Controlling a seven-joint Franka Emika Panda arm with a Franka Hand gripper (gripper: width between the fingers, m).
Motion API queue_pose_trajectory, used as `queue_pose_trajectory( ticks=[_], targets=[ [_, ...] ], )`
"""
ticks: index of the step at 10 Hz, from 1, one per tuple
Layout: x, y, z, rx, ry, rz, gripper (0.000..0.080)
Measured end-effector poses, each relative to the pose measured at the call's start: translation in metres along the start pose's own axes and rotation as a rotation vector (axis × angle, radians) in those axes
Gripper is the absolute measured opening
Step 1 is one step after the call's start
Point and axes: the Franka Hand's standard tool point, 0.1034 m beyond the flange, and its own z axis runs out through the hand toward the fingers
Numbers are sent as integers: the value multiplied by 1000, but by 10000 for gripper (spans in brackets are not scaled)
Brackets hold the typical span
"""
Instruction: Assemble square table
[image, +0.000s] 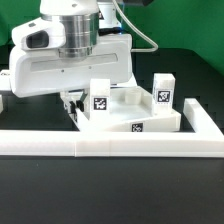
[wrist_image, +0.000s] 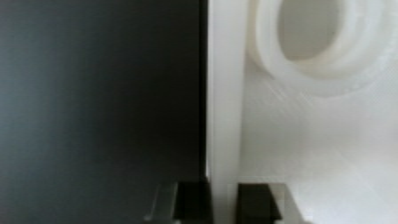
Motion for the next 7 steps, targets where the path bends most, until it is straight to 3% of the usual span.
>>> queue_pose_trajectory(
  ticks=[7],
  targets=[
    [12, 4, -6, -56, -27, -632, 60]
  ],
)
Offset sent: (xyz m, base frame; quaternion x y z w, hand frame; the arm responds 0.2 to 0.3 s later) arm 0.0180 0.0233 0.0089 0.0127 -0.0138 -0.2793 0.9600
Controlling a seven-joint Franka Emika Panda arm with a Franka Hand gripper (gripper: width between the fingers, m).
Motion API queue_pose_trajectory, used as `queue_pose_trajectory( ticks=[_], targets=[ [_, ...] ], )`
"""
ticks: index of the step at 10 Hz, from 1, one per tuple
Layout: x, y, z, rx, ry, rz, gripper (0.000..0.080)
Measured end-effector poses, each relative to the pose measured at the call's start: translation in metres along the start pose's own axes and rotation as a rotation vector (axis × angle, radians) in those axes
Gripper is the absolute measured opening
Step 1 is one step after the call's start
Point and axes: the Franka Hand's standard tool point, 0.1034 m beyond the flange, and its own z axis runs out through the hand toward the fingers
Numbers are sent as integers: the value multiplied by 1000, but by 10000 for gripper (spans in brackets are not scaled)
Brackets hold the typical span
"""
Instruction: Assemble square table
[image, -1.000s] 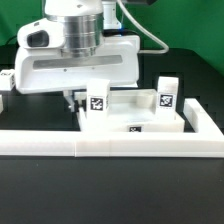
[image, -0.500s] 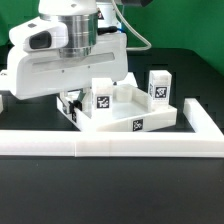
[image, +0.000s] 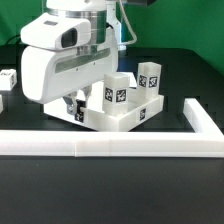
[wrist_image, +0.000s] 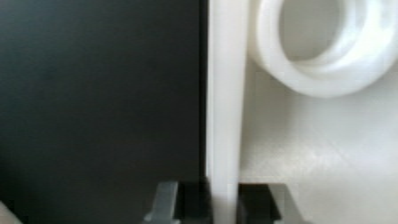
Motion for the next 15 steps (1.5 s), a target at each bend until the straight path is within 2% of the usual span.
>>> queue_pose_trajectory(
  ticks=[3, 5, 6, 7, 13, 15],
  targets=[
    [-4, 2, 0, -7, -23, -126, 60],
    [18, 10, -1, -17, -44, -291, 60],
    [38, 18, -7, -37, -43, -377, 60],
    [49, 21, -11, -64, -42, -508, 60],
    [34, 25, -7, -56, -115, -831, 60],
    [59, 2, -3, 2, -163, -950, 60]
  ],
)
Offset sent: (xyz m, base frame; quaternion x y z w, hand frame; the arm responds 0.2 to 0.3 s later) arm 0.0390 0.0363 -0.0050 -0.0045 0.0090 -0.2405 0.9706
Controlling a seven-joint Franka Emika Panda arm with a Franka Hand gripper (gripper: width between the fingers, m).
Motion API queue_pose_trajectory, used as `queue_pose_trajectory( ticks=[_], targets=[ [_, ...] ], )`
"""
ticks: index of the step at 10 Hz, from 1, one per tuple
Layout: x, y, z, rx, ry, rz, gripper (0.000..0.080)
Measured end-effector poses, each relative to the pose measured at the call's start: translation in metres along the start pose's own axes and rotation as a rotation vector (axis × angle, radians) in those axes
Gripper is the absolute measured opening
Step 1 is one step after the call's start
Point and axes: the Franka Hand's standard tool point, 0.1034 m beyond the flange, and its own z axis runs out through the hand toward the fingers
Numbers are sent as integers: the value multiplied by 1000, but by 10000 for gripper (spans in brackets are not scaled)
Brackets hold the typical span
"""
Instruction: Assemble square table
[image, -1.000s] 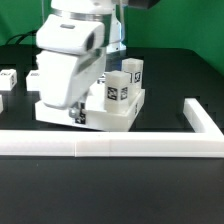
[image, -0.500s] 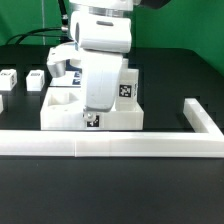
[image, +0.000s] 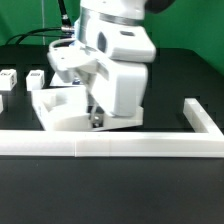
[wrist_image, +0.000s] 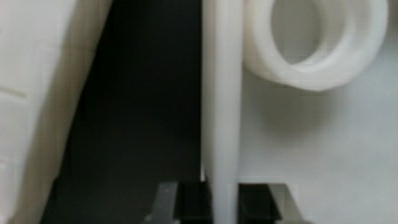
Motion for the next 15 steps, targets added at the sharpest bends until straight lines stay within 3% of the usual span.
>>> queue_pose_trajectory(
  ticks=[2, 3, 4, 5, 9, 10, 12, 14, 15],
  targets=[
    [42, 18, -9, 73, -34, -153, 60],
    [61, 31, -12, 90, -37, -225, 60],
    [70, 36, -13, 95, -30, -280, 60],
    [75, 39, -15, 119, -23, -326, 60],
    [73, 28, -8, 158, 3, -537, 60],
    [73, 26, -8, 163, 7, -563, 60],
    [72, 24, -7, 126, 17, -590, 60],
    [82, 24, -9, 172, 35, -717, 60],
    [87, 25, -11, 171, 43, -761, 60]
  ],
)
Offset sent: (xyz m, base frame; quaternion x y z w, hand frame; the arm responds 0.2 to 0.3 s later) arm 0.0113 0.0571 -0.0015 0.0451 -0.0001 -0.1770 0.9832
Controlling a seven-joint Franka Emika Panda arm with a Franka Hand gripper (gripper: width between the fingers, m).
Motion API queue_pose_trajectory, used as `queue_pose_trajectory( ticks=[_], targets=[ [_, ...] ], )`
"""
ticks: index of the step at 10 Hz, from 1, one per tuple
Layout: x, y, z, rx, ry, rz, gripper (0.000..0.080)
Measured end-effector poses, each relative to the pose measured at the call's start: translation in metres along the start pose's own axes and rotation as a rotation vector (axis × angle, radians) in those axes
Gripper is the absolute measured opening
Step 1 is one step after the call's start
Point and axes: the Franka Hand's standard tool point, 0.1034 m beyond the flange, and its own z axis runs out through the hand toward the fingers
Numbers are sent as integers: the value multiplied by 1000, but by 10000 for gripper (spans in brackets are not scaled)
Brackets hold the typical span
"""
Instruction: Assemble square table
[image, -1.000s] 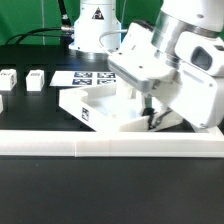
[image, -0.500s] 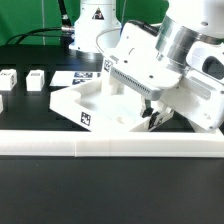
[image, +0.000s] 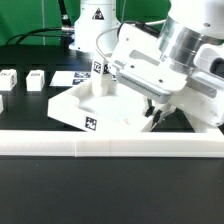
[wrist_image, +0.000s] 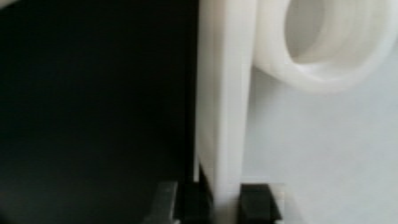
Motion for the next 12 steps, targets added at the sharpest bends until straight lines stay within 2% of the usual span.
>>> queue_pose_trajectory(
  ticks=[3, 5, 11, 12],
  targets=[
    [8, 6, -1, 15, 23, -197, 60],
    [6, 2, 0, 18, 23, -291, 60],
    [6, 1, 0, 15, 33, -305, 60],
    [8, 4, -1, 21, 42, -313, 60]
  ],
)
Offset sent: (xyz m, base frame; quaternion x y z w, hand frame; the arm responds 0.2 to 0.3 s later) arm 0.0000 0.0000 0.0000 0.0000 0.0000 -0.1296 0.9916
